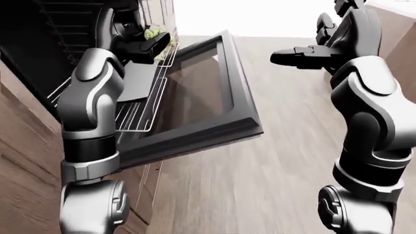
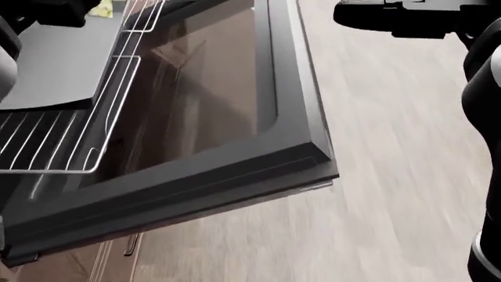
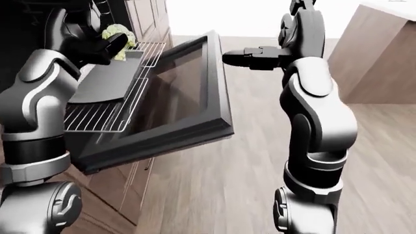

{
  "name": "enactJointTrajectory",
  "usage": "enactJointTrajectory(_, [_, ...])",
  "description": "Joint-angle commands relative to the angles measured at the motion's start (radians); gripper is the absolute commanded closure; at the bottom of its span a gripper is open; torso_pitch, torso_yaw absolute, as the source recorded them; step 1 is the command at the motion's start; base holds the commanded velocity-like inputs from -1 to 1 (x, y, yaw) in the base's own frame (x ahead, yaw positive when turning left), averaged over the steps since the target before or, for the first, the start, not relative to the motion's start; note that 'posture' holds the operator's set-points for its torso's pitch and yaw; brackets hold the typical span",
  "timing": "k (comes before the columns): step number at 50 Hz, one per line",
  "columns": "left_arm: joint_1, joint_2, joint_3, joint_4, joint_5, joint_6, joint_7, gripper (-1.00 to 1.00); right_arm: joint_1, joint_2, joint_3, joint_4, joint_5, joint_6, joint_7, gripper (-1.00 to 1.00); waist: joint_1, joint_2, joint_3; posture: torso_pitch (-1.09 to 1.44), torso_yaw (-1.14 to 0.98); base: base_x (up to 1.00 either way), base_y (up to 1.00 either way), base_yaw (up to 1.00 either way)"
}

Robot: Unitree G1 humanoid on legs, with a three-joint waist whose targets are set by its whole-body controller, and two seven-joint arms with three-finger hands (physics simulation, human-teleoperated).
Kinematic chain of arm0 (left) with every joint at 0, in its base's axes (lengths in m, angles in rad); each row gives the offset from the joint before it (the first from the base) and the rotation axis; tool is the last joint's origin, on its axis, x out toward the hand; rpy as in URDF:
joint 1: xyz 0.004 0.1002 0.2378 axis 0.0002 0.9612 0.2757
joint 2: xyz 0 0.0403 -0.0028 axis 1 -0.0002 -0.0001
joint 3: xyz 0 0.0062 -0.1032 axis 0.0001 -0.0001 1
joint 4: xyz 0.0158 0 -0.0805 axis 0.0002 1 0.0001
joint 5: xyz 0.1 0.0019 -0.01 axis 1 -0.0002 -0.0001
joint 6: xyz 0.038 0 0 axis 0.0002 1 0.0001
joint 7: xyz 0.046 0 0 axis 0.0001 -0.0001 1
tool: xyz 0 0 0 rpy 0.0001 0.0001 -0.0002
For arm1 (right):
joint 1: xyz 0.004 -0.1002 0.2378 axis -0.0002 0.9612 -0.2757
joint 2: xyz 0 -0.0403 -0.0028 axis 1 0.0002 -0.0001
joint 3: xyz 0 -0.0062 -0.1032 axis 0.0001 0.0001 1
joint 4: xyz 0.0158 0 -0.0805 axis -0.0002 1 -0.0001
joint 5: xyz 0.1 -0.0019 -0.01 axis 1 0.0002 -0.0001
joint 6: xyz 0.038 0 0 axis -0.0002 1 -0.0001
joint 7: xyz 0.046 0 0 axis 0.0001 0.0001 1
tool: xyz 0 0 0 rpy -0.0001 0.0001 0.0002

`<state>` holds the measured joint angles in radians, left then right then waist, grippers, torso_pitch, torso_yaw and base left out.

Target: Place the broccoli on the rack of the oven.

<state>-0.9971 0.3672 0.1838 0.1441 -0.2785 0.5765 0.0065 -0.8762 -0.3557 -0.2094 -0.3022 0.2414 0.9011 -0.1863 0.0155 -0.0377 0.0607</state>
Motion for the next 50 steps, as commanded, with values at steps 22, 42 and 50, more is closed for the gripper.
enactJointTrajectory(22, [-0.026, 0.005, 0.000, -0.013, -0.001, -0.021, -0.003, 1.00, -0.026, -0.006, -0.008, -0.009, 0.017, -0.023, -0.016, -1.00, -0.009, 0.031, -0.038, 0.00, 0.00, -0.02, 0.00, 0.00])
enactJointTrajectory(42, [-0.027, 0.007, 0.002, -0.019, -0.005, -0.015, 0.003, 1.00, -0.020, -0.009, -0.007, -0.021, 0.031, -0.039, -0.013, -1.00, 0.016, -0.031, -0.008, 0.00, 0.00, 0.20, 0.00, 0.00])
enactJointTrajectory(50, [-0.026, 0.009, 0.003, -0.026, -0.008, -0.012, 0.001, 1.00, -0.019, -0.009, -0.002, -0.023, 0.030, -0.041, -0.010, -1.00, -0.019, 0.072, -0.027, 0.00, 0.00, 0.00, 0.00, 0.00])
